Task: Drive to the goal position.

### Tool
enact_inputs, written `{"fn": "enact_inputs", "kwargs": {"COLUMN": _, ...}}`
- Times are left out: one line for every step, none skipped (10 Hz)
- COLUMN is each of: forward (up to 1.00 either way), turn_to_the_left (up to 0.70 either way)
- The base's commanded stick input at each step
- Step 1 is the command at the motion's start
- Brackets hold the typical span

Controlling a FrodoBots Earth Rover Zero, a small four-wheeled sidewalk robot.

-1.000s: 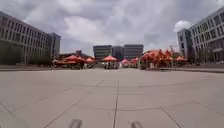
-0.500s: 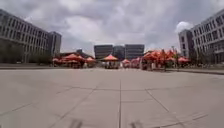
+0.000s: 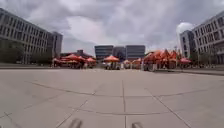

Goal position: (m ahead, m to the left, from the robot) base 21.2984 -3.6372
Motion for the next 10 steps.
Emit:
{"fn": "enact_inputs", "kwargs": {"forward": 0.85, "turn_to_the_left": -0.02}}
{"fn": "enact_inputs", "kwargs": {"forward": 0.85, "turn_to_the_left": -0.02}}
{"fn": "enact_inputs", "kwargs": {"forward": 0.85, "turn_to_the_left": -0.02}}
{"fn": "enact_inputs", "kwargs": {"forward": 0.85, "turn_to_the_left": -0.02}}
{"fn": "enact_inputs", "kwargs": {"forward": 0.85, "turn_to_the_left": -0.02}}
{"fn": "enact_inputs", "kwargs": {"forward": 0.85, "turn_to_the_left": -0.02}}
{"fn": "enact_inputs", "kwargs": {"forward": 0.85, "turn_to_the_left": -0.02}}
{"fn": "enact_inputs", "kwargs": {"forward": 0.85, "turn_to_the_left": -0.02}}
{"fn": "enact_inputs", "kwargs": {"forward": 0.85, "turn_to_the_left": -0.02}}
{"fn": "enact_inputs", "kwargs": {"forward": 0.85, "turn_to_the_left": -0.33}}
